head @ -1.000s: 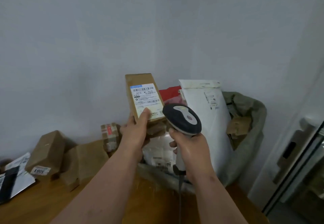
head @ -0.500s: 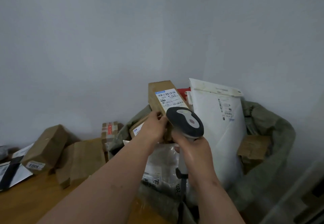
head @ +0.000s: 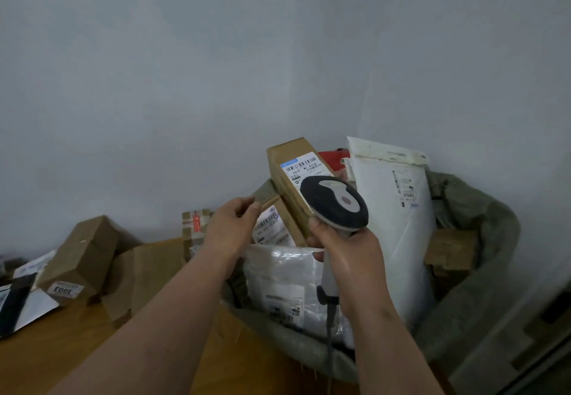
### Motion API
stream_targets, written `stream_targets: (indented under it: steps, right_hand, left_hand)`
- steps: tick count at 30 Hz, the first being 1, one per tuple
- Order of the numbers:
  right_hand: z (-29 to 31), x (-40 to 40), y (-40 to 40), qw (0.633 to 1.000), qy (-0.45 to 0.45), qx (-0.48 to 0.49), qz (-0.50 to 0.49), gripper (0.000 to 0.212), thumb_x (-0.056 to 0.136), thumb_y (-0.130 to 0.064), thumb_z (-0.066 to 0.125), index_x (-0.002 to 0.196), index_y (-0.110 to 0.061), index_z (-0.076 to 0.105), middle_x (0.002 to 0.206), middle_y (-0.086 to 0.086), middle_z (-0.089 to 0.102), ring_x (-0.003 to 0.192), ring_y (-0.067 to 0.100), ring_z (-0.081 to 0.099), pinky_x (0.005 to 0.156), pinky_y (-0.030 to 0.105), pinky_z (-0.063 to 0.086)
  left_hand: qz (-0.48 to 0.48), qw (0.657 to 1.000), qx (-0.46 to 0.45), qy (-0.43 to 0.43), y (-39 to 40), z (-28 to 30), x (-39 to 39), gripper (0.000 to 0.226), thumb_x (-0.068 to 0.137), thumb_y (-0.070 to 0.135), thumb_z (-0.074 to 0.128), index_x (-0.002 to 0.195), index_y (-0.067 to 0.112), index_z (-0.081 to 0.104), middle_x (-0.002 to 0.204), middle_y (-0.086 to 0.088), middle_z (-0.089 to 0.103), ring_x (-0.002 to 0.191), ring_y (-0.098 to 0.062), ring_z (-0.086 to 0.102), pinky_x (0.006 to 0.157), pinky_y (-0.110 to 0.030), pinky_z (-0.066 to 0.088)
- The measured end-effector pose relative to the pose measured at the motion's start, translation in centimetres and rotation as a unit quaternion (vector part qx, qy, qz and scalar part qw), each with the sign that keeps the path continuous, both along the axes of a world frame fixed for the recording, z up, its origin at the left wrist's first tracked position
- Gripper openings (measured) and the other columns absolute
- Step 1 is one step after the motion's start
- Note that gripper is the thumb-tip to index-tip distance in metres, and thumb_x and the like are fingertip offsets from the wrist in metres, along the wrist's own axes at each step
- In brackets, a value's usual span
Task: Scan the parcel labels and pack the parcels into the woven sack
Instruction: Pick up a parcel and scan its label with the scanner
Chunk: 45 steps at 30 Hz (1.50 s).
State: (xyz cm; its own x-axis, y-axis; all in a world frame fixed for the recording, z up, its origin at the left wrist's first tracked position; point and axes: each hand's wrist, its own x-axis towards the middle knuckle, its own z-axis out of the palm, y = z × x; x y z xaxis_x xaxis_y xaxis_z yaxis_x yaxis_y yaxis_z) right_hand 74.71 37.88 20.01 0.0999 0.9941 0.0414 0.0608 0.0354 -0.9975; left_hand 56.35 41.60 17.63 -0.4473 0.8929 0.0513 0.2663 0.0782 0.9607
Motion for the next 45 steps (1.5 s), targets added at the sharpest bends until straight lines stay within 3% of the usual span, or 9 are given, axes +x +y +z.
stream_targets:
  steps: [8,12,16,19,23,28,33,38,45]
  right_hand:
    - [1.6,-3.1,-1.1,0.999,-0.025,0.02,-0.001,0.011,0.082,-0.032,0.08,0.09,-0.033,0.072,0.079,-0.007,0.076,0.068,0.001,0.071,0.067,0.026,0.058]
    - [4.3,-2.4,0.7,0.991,-0.108,0.065,-0.054,0.017,0.083,-0.036,0.076,0.095,-0.028,0.069,0.082,-0.005,0.072,0.075,0.006,0.066,0.066,0.026,0.051]
    - [5.3,-3.3,3.8,0.963,-0.258,0.08,-0.022,0.027,0.08,-0.05,0.073,0.095,-0.03,0.064,0.093,-0.007,0.07,0.096,0.017,0.065,0.093,0.047,0.053]
    - [4.5,-4.0,6.2,0.921,-0.383,0.073,0.0,0.053,0.08,-0.061,0.066,0.124,-0.033,0.061,0.13,-0.003,0.061,0.139,0.028,0.04,0.118,0.057,0.026]
    - [3.1,-4.1,8.5,0.888,-0.456,0.056,0.021,0.071,0.079,-0.069,0.06,0.142,-0.038,0.049,0.159,-0.01,0.035,0.154,0.02,0.004,0.119,0.055,-0.006]
    - [2.0,-4.0,9.6,0.894,-0.441,0.079,0.029,0.073,0.074,-0.073,0.057,0.139,-0.042,0.048,0.157,-0.014,0.037,0.152,0.016,0.01,0.12,0.052,0.001]
    - [0.6,-3.1,9.9,0.893,-0.438,0.09,0.061,0.082,0.077,-0.076,0.055,0.149,-0.042,0.036,0.165,-0.015,0.021,0.152,0.01,0.002,0.118,0.048,-0.003]
    - [-0.1,-2.4,9.9,0.892,-0.437,0.094,0.075,0.082,0.076,-0.077,0.051,0.15,-0.043,0.035,0.165,-0.017,0.016,0.152,0.009,0.0,0.119,0.047,-0.003]
    - [0.5,-2.1,9.7,0.881,-0.456,0.096,0.084,0.073,0.077,-0.073,0.052,0.144,-0.043,0.045,0.167,-0.013,0.01,0.153,0.013,-0.005,0.118,0.053,-0.005]
  left_hand:
    - [0.047,0.985,-0.099,-0.13,-0.7,-5.1,-6.8,0.044,0.098,0.038,0.054,0.138,0.018,0.054,0.133,-0.008,0.058,0.119,-0.03,0.055,0.104,-0.048,0.045]
    - [0.071,0.95,-0.188,-0.238,-0.3,-7.0,-7.6,0.052,0.101,0.049,0.045,0.138,0.013,0.05,0.135,-0.013,0.057,0.123,-0.035,0.052,0.096,-0.048,0.046]
    - [0.064,0.907,-0.251,-0.332,0.9,-9.3,-7.4,0.057,0.097,0.046,0.053,0.144,0.013,0.047,0.147,-0.019,0.048,0.135,-0.043,0.044,0.11,-0.057,0.038]
    - [-0.002,0.892,-0.249,-0.377,2.0,-9.2,-6.3,0.045,0.095,0.044,0.059,0.119,0.008,0.067,0.114,-0.02,0.071,0.103,-0.042,0.069,0.085,-0.052,0.058]
    - [0.008,0.912,-0.243,-0.329,2.6,-9.2,-5.8,0.04,0.092,0.033,0.067,0.119,0.004,0.063,0.114,-0.021,0.068,0.104,-0.04,0.065,0.093,-0.052,0.054]
    - [0.071,0.925,-0.228,-0.296,3.4,-9.6,-5.8,0.034,0.097,0.025,0.061,0.12,0.0,0.058,0.114,-0.024,0.065,0.104,-0.042,0.062,0.096,-0.053,0.051]
    - [0.053,0.956,-0.217,-0.188,4.8,-8.1,-3.8,0.055,0.09,0.062,0.056,0.113,0.011,0.055,0.108,-0.018,0.064,0.106,-0.037,0.06,0.101,-0.052,0.048]
    - [0.052,0.958,-0.23,-0.163,5.1,-7.5,-3.5,0.024,0.093,0.022,0.067,0.11,0.004,0.066,0.1,-0.019,0.07,0.095,-0.037,0.067,0.093,-0.053,0.054]
    - [0.129,0.974,-0.164,-0.092,6.1,-3.8,-6.1,0.034,0.103,0.03,0.047,0.109,-0.001,0.061,0.112,-0.028,0.063,0.103,-0.045,0.062,0.093,-0.054,0.053]
